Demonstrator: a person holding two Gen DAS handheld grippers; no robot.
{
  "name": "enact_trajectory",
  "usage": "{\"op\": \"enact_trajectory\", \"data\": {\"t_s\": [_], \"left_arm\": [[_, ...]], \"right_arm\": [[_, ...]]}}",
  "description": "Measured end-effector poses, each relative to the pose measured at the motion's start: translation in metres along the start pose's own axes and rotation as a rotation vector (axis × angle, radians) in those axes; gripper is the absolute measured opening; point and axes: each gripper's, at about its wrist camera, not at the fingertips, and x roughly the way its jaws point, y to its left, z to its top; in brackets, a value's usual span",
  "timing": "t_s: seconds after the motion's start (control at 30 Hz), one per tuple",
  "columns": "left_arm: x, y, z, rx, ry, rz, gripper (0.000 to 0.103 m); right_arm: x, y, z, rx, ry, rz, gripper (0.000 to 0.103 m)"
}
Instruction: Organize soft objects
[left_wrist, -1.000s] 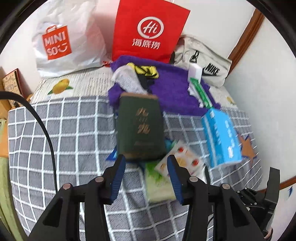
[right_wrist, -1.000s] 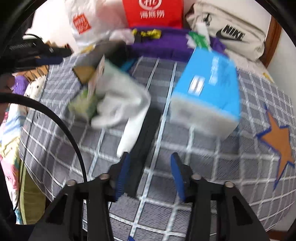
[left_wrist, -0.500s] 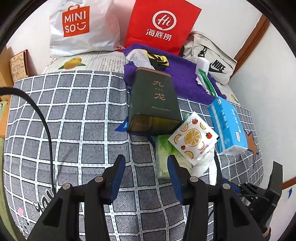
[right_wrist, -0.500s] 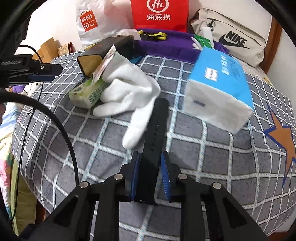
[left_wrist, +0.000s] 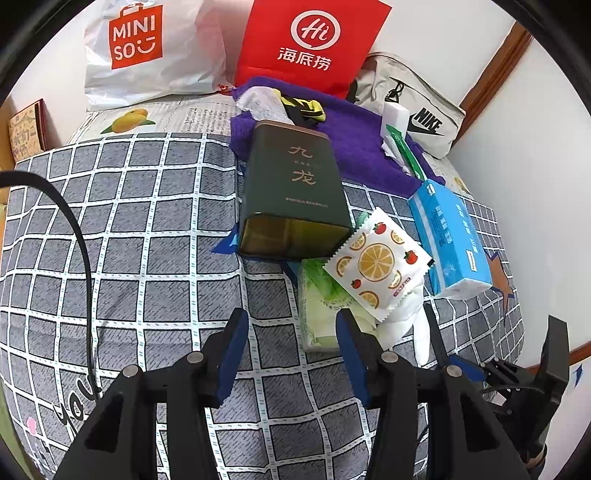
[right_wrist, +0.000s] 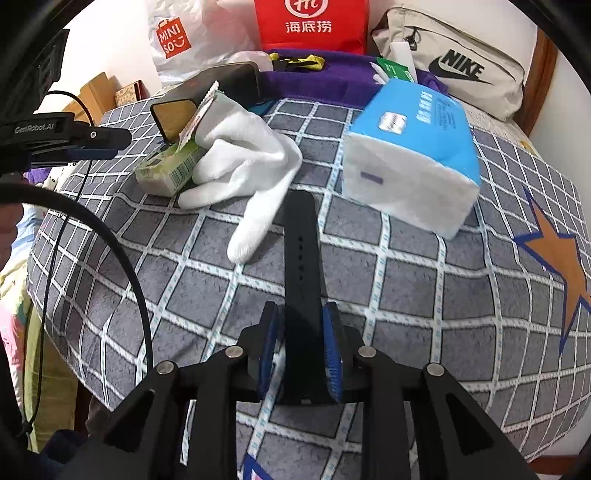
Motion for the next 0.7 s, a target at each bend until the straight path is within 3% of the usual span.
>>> {"op": "enact_trajectory", "data": {"t_s": [0.1,0.17,0.7], "left_arm": [[0.000,-0.002,-0.001,0.005,0.000,0.000,0.050],[0.000,-0.003,-0.002,0.009,0.000,-0.003,0.050],[0.011,-0.012,-0.005,0.029,0.025,-0.023,0.051]], "right_arm": [[0.003,0.001,0.005,-0.004,-0.010,0.000,0.026],[0.005,-0.001,0.008,0.002,-0.019,0.002,0.021],[0.006,-0.003,0.008,0.000,-0.022,0.015,0.021]]}}
